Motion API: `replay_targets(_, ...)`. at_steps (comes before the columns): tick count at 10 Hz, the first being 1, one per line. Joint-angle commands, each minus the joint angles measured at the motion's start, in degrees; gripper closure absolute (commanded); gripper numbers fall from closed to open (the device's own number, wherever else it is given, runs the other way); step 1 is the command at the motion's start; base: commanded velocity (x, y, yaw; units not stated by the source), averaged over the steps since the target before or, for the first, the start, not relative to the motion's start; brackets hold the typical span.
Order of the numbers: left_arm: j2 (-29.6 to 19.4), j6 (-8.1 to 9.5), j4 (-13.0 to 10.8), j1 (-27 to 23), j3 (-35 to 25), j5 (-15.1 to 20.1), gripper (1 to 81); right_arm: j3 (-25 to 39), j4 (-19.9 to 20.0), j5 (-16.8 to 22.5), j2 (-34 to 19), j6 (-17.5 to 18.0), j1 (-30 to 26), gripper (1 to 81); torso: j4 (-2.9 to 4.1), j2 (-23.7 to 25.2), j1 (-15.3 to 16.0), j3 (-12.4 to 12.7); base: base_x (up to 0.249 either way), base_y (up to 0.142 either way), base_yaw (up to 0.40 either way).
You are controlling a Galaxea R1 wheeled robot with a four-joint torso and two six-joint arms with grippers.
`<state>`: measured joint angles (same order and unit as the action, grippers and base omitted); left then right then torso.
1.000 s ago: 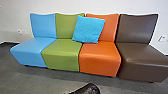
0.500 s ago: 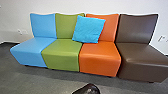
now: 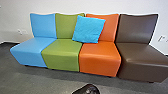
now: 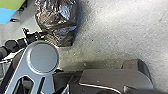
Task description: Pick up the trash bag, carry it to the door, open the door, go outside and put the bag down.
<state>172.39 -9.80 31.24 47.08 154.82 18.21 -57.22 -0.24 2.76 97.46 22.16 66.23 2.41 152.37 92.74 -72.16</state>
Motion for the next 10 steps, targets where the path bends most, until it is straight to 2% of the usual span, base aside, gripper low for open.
replay_targets(1,0.33,-0.22,0.04,-6.43,0.75,3.23,1.0,1.42,0.33,2.61,-3.74,0.07,-2.98,1.0,0.0,0.0,0.0,0.0,0.0,0.0,0.0)
replay_targets(2,0.42,-0.22,0.04,-6.51,0.75,3.23,1.0,1.42,0.33,2.52,-3.74,0.07,-2.98,1.0,0.0,0.0,0.0,0.0,0.0,0.0,0.0)
replay_targets(3,0.59,-0.22,0.04,-6.43,0.75,3.23,1.0,1.34,0.33,2.52,-3.82,0.07,-2.98,1.0,0.0,0.0,0.0,-5.24,0.0,0.0,0.0)
replay_targets(4,0.59,-0.22,0.04,-6.51,0.75,3.23,1.0,1.16,0.51,2.61,-4.0,0.07,-2.98,1.0,0.0,0.0,0.0,-5.49,0.0,0.0,0.0)
replay_targets(5,0.59,-0.22,0.04,-6.43,0.75,3.23,1.0,0.72,0.77,2.61,-4.61,0.07,-3.07,1.0,0.0,0.02,0.0,-0.68,0.0,0.0,0.0)
replay_targets(7,0.68,-0.22,0.04,-6.34,0.75,3.23,1.0,1.15,0.86,2.61,-6.28,0.07,-3.6,1.0,0.0,0.02,0.02,-2.76,0.0,0.0,0.0)
replay_targets(9,0.77,-0.22,-0.04,-6.34,0.75,3.23,1.0,1.42,0.95,2.61,-7.34,0.07,-3.69,1.0,0.0,0.02,0.05,-3.25,0.0,0.0,0.0)
replay_targets(10,0.77,-0.22,0.04,-6.25,0.75,3.32,81.1,1.42,0.86,2.61,-7.34,0.07,-3.6,1.0,0.0,0.02,0.05,-3.23,0.0,0.0,0.0)
